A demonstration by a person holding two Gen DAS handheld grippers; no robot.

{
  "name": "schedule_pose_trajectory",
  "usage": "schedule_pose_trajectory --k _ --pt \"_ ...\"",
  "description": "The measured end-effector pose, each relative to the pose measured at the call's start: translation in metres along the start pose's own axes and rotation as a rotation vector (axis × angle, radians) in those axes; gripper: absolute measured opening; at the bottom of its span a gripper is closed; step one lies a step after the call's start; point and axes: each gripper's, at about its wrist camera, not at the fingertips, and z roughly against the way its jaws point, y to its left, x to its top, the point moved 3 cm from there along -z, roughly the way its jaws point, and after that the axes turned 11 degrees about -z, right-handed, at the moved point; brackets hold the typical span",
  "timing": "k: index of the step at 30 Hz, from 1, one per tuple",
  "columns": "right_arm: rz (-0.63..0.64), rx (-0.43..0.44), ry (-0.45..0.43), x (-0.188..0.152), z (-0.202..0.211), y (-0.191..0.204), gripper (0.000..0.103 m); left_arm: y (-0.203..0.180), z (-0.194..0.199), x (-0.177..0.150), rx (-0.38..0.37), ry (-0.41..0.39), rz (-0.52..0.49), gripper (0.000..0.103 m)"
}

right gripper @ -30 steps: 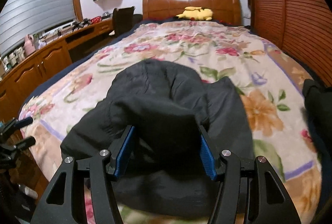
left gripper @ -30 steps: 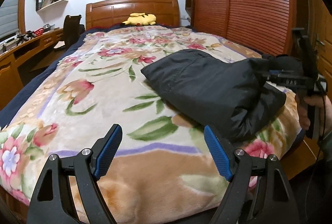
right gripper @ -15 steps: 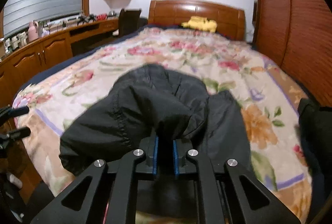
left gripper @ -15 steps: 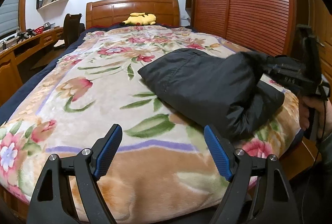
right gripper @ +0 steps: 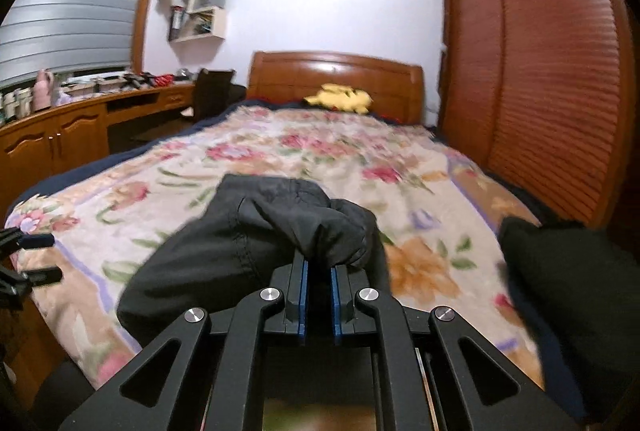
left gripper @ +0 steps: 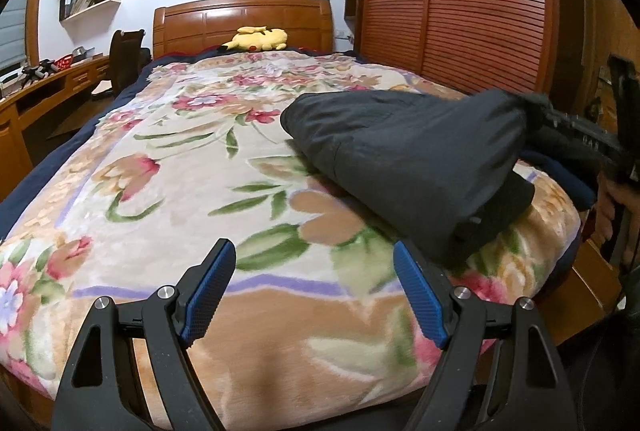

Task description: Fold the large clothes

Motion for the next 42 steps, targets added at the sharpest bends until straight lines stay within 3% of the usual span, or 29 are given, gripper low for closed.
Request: schedule_pose_trajectory --k 7,15,20,25,33,39,42 --pt "-0.01 -0.031 0.089 -0.02 0.004 -0.017 0.009 -0.017 -0.007 0.007 -0.029 -0.007 -0.011 0.082" --pt "-0.071 -0.015 0.218 -0.02 -0.022 -0.025 0.009 -0.031 -0.011 0.01 -0.045 -0.01 -0.023 0.082" --pt "-0.067 -0.074 0.17 -0.012 -0.001 -0.025 0.021 -0.034 -0.007 0.014 -0.057 -0.023 -0.039 0.082" --pt "-0.066 -0.079 0.102 -0.009 0.034 -0.02 0.049 -0.034 0.0 0.014 -0.048 -0.044 -0.039 0.082" --pt "0.035 0.006 0.06 0.017 0.053 0.019 0.049 -0.031 -0.001 0.007 -0.056 -0.036 -0.025 0.082" --pt "0.103 0.052 0.103 0.027 0.019 0.052 0.049 -0.024 -0.003 0.004 -0.058 -0.029 -0.02 0.082" --pt "0.117 0.053 0.129 0.029 0.0 0.05 0.049 -0.022 -0.007 0.007 -0.053 -0.031 -0.022 0.082"
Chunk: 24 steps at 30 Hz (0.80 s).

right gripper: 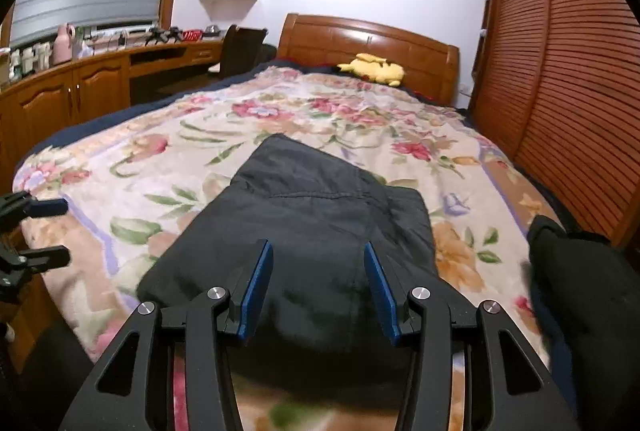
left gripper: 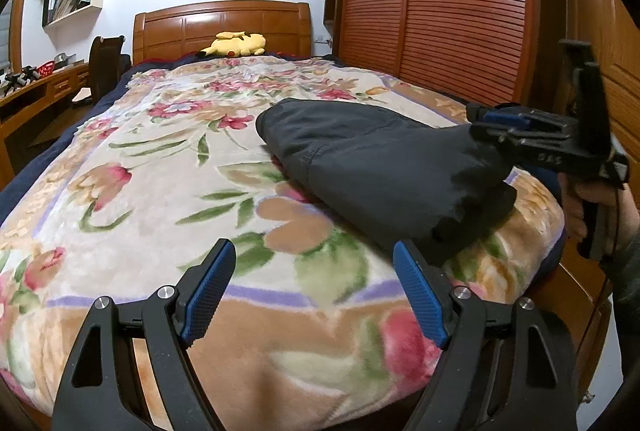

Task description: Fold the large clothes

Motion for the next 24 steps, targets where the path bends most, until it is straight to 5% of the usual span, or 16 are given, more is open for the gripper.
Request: schedule_pose_trajectory --k 8,24 --pt "-0.076 0.032 0.205 -0.034 -0.042 -0.043 0.049 0.009 -0.018 0.009 -0.014 0.006 0.001 0.082" --pt "-0.078 0.024 0.178 -0.051 -0.029 -0.04 0.049 0.012 -0.082 0.042 -0.072 0.032 -0.044 0.082"
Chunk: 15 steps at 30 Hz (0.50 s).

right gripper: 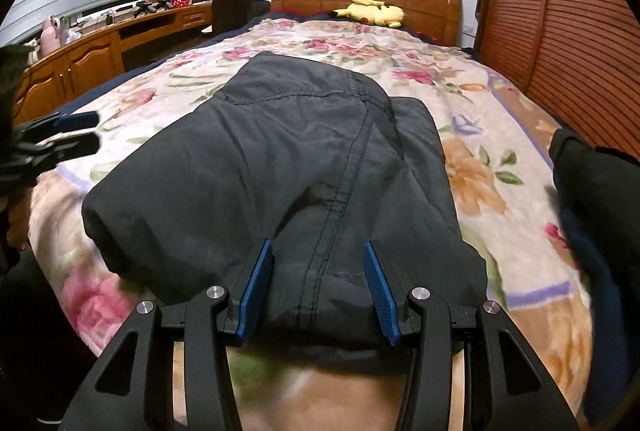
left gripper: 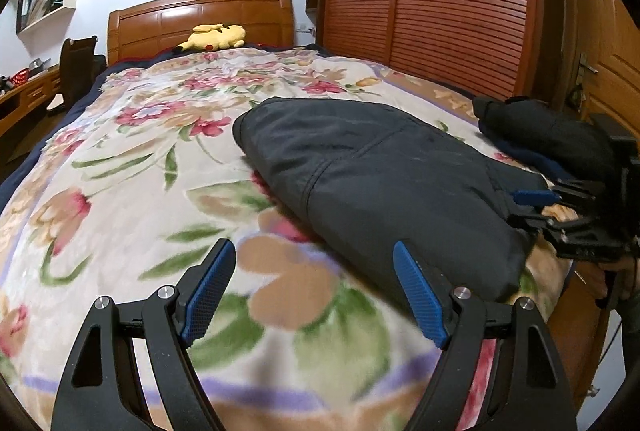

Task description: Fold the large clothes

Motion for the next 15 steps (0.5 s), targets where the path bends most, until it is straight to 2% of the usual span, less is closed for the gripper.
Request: schedule_pose_trajectory --k 4,9,15 --pt "-0.007 -0.009 -0.009 0.0 -0.001 -0.006 0.049 0.001 -0.012 0.012 -0.005 -0.007 -0.018 0.082" --pt "-0.048 -0.024 -0.047 -0.003 0.017 -0.017 0.049 0.007 -0.034 0.029 0.004 0.0 -0.049 0.082" --pt "-0.077 -0.086 -0.059 -0.017 0.032 -0.037 0.049 0.023 -0.063 0.046 0.025 0.018 -0.061 0.082"
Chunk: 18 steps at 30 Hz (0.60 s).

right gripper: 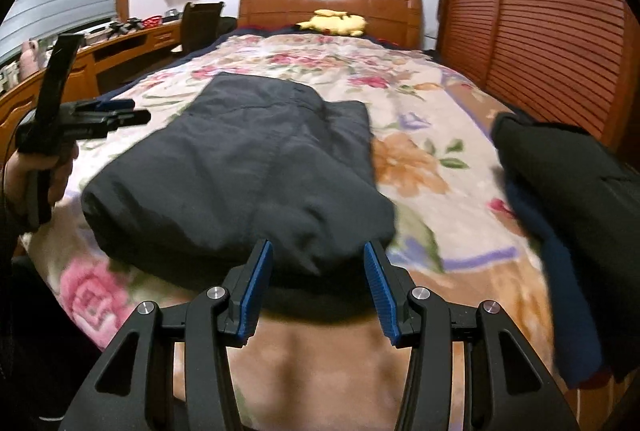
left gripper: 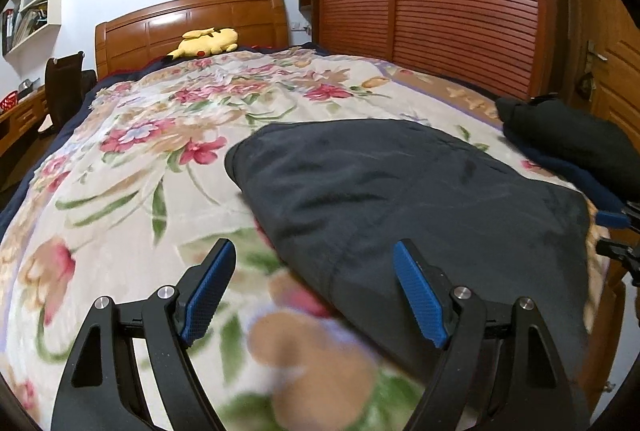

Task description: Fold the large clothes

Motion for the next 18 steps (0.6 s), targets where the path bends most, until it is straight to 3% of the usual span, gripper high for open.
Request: schedule_pose_trajectory --k 9,18 --pt "-0.049 -0.005 0.064 -0.009 -0.029 -0.011 0.049 0.022 -0.042 0.013 0.026 0.049 0.005 0.082" --pt "-0.061 0.019 0.077 -0.01 -0.055 -0.014 0.049 0.049 -0.076 0.028 0.023 0.087 0.096 0.082"
